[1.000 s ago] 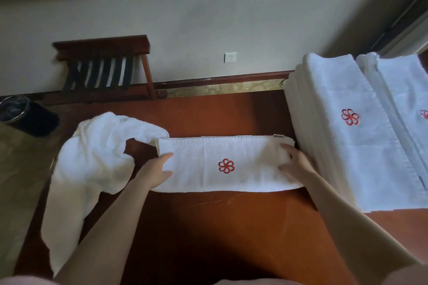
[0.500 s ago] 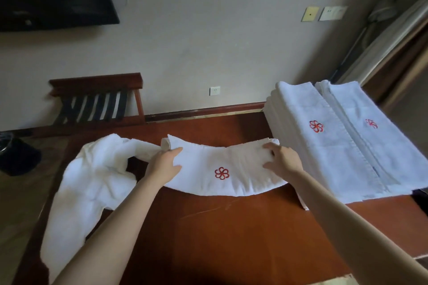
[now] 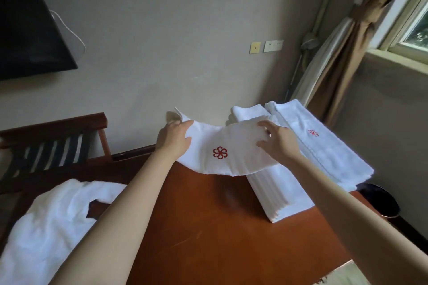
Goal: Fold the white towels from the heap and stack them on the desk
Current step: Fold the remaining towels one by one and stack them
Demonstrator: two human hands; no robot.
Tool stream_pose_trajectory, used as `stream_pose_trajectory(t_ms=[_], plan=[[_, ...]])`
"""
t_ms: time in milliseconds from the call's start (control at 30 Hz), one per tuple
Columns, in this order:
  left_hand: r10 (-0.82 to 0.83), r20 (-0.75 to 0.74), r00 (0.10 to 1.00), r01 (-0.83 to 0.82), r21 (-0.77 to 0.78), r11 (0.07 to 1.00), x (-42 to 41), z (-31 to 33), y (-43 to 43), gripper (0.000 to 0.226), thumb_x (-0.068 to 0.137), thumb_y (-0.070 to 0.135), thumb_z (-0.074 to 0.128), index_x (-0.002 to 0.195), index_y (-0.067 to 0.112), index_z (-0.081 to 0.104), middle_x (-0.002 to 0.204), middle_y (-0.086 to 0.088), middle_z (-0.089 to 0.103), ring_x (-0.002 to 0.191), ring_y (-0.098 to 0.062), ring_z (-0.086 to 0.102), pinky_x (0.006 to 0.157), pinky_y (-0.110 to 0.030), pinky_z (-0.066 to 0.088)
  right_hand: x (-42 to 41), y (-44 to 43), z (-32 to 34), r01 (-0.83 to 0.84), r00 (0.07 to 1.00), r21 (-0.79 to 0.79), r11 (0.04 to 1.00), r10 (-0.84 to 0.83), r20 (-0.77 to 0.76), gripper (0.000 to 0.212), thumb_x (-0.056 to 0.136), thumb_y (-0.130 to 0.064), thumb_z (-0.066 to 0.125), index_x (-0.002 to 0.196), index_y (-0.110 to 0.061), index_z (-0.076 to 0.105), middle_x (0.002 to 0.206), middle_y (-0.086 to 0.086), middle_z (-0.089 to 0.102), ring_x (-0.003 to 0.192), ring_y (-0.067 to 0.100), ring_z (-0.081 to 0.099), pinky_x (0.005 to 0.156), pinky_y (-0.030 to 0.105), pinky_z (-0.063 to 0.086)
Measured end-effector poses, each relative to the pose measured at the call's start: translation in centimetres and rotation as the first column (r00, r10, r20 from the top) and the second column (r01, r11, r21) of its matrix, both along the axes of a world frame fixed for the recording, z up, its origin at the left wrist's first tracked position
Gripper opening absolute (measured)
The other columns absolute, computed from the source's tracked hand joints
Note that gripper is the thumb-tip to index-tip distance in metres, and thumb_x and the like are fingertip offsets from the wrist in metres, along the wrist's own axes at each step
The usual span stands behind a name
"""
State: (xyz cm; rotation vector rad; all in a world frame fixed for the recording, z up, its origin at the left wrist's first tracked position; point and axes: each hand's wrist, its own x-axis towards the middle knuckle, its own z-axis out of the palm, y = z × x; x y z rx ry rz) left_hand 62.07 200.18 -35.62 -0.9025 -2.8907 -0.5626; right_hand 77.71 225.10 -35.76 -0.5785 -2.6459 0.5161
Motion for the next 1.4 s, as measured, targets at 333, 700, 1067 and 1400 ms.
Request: stream_pose_trajectory(t_ms=[333,700,1067,1400], plan=[[-0.044,-0.171,0.984,0.034,-0.064,0.997,1.5,3.9,18.8,0.046,0.090,0.014,0.053,0.134,0.025,0.051,0.118,-0.009,0.056,0.113,-0.029,0.049,0.085,-0.034,0.041,2.1,15.0,2.1,0.101,0.992,-0.025,0.995,-0.103,-0.072,0.052,0.074,-0.022,0.075,0.123,-0.024,0.059,0.099,-0.001,0.067,0.089,0.027,0.062,0.065,0.026,0.033],[-0.131,-0.338,0.932,0.080,-0.162,0.984,3.0,6.5,35.3,0.037,0.089,0.007,0.050,0.122,0.021,0.056,0.111,-0.008,0.057,0.109,-0.028,0.047,0.081,-0.035,0.033,5.4,27.1,1.4,0.266,0.945,-0.247,0.932,-0.302,-0.121,0.052,0.078,-0.021,0.072,0.127,-0.024,0.055,0.089,-0.002,0.061,0.080,0.022,0.059,0.065,0.026,0.037],[-0.428,-0.440,0.789,0.285,-0.355,0.890,8.8,6.3,44.8,0.038,0.079,-0.005,0.053,0.105,0.022,0.060,0.102,-0.004,0.051,0.100,-0.027,0.045,0.073,-0.032,0.032,11.5,23.8,-5.5,0.324,0.780,-0.878,0.353,-0.625,0.037,0.033,0.073,-0.008,0.053,0.089,-0.033,0.039,0.077,-0.003,0.045,0.065,0.016,0.047,0.053,0.023,0.037],[-0.572,-0.398,0.717,0.372,-0.475,0.798,11.7,2.6,44.6,0.029,0.077,-0.004,0.055,0.095,0.019,0.055,0.092,-0.002,0.053,0.088,-0.025,0.057,0.068,-0.032,0.026,15.9,23.6,-9.9,0.228,0.653,-0.973,-0.013,-0.740,0.163,0.081,0.083,-0.010,0.067,0.148,-0.027,0.021,0.119,0.011,0.050,0.083,0.021,0.053,0.081,0.036,0.053]])
